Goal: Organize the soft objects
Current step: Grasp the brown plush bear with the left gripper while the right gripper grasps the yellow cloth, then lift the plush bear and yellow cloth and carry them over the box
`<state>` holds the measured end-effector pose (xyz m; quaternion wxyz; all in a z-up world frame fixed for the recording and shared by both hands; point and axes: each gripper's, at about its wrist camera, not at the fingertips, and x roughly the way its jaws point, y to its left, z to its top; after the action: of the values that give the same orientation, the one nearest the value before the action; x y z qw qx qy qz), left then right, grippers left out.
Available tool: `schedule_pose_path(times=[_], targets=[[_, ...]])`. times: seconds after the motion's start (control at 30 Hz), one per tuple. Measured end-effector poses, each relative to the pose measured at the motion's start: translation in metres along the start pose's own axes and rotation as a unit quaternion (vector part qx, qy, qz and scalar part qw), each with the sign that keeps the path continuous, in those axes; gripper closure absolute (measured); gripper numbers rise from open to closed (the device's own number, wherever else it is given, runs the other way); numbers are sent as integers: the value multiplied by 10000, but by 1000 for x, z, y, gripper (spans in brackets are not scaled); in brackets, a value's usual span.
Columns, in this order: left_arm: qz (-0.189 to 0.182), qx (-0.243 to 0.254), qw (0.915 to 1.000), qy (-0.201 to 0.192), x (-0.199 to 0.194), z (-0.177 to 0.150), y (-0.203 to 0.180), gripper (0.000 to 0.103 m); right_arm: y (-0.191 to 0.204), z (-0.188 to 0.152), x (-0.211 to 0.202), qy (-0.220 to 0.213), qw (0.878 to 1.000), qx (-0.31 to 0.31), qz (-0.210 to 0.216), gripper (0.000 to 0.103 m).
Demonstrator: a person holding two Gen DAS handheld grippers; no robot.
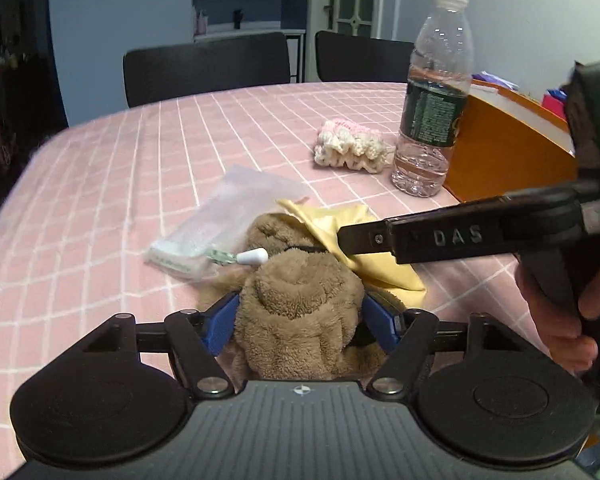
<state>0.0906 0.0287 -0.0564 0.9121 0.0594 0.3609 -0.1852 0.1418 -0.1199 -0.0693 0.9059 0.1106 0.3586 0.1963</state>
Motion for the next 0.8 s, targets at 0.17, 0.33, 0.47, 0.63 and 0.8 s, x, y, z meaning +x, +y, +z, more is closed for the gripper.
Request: schedule_pose_path(times=[0.17,0.33,0.47,0.63,0.8], targets=[[23,-259,9996,71,8,-3,-2,32,7,-6,4,182,9995,-263,53,100],[112,-371,9992,50,6,-7,-4,39,9,-14,8,244,9991,-355,-34,103],[133,-470,9988,-11,2,-7,-4,48,6,-13,-3,155,9987,-418,-235,103],[44,-551,9984,-101,-10,-10,-11,52,1,-16,-24,-12,9960,-626,-634,103],[-69,-551,9982,-235,-31,-11,-20,54,-2,-21,-51,-124,9948,-729,-696,103]])
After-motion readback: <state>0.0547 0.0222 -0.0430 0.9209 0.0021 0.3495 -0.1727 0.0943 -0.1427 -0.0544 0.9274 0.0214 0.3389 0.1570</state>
